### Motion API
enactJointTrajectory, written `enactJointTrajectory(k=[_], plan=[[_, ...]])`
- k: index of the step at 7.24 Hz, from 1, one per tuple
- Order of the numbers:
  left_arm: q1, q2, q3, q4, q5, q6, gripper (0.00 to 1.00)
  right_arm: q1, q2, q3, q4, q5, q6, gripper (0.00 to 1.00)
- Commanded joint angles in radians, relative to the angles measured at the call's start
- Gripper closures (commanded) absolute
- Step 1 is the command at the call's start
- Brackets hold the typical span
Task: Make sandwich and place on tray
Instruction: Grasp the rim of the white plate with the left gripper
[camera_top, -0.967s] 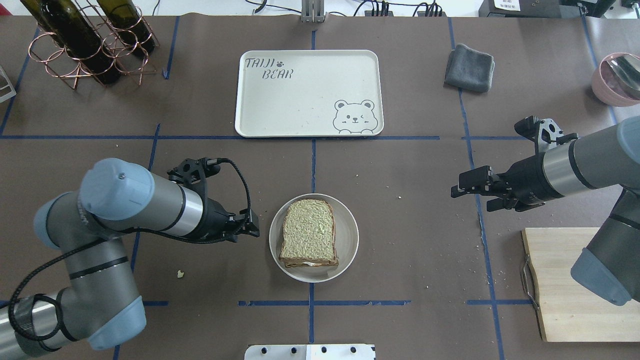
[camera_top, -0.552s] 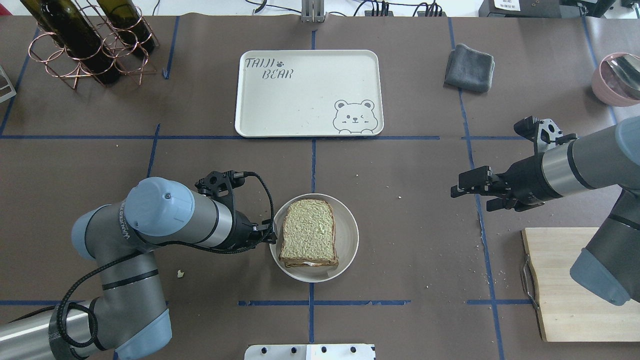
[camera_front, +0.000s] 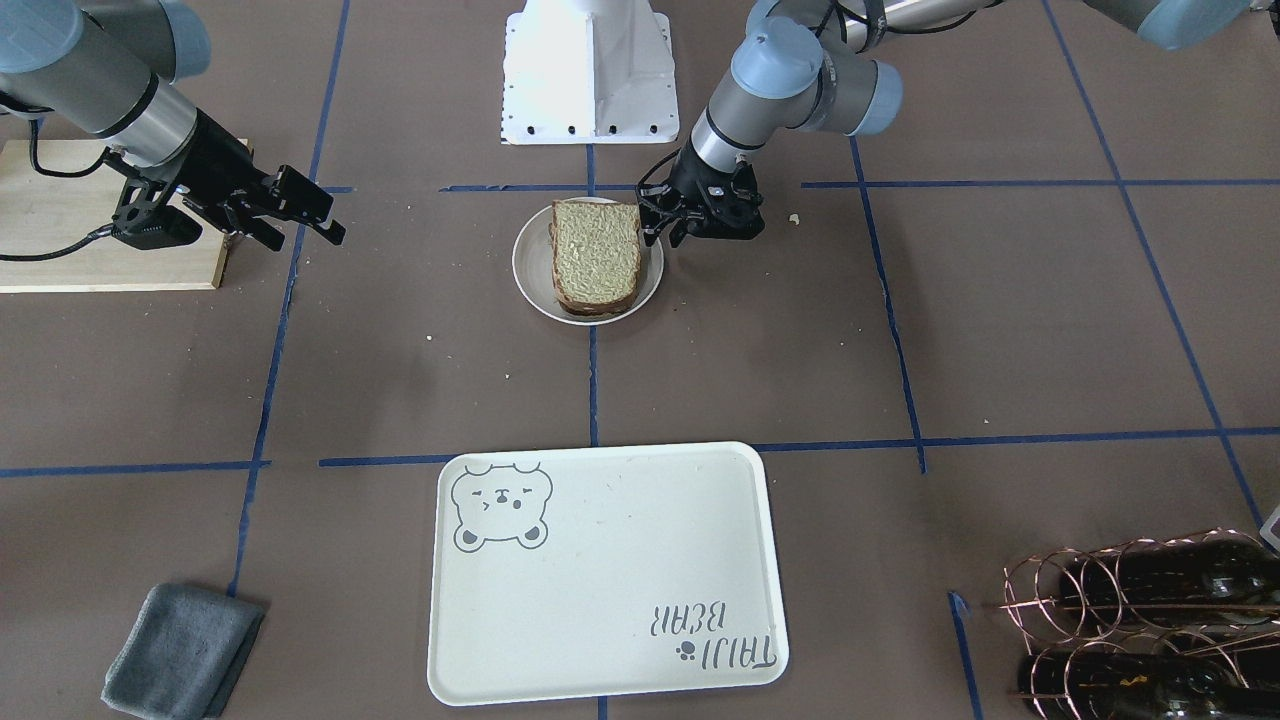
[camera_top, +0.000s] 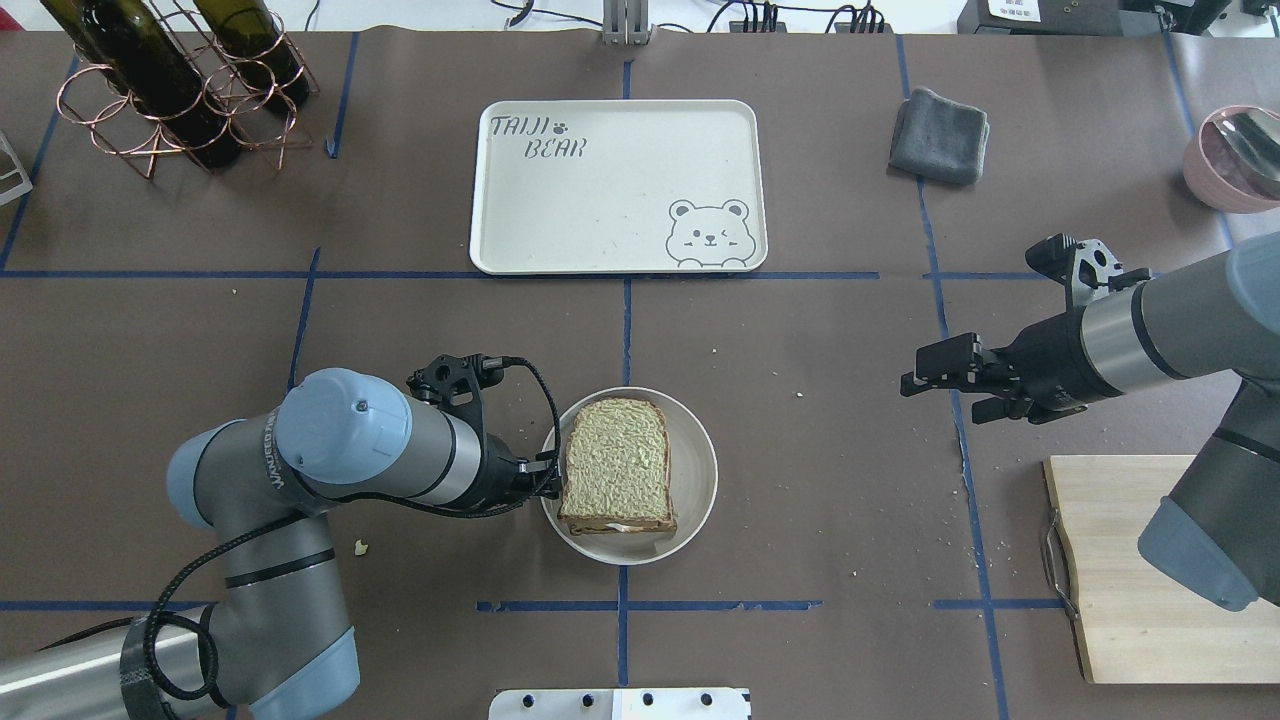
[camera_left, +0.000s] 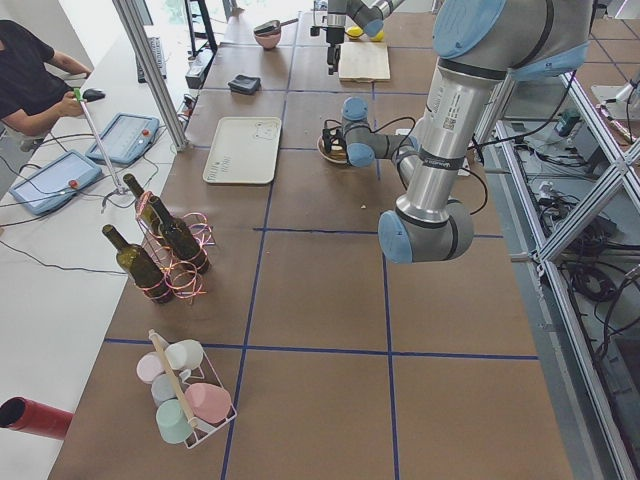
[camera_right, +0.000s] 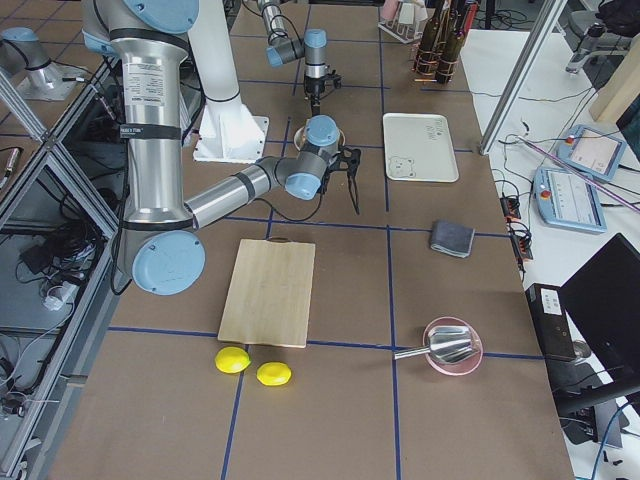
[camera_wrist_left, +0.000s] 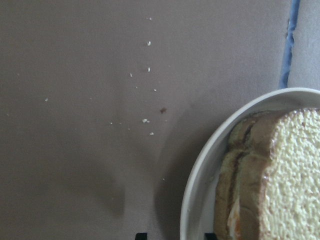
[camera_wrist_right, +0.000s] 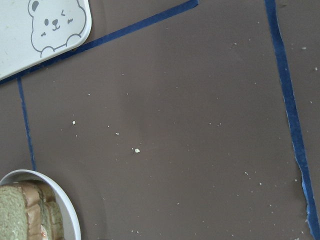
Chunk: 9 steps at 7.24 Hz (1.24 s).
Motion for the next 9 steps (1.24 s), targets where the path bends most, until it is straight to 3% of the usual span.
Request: enactJointTrajectory(k=[1,7,9], plan=[[0.002,-0.017,0.020,0.000,0.001,0.000,0.66,-0.002,-0.001,-0.001,-0.002,0.000,0.000,0.00],[0.002,-0.023,0.051,-0.003,-0.002,0.003,0.76,-0.006,-0.001,-0.003,0.000,0.000,0.000,0.00],[0.002,-0.026,0.051,-0.005,-0.002,0.000,1.00,-0.006,-0.001,-0.001,0.000,0.000,0.000,0.00]])
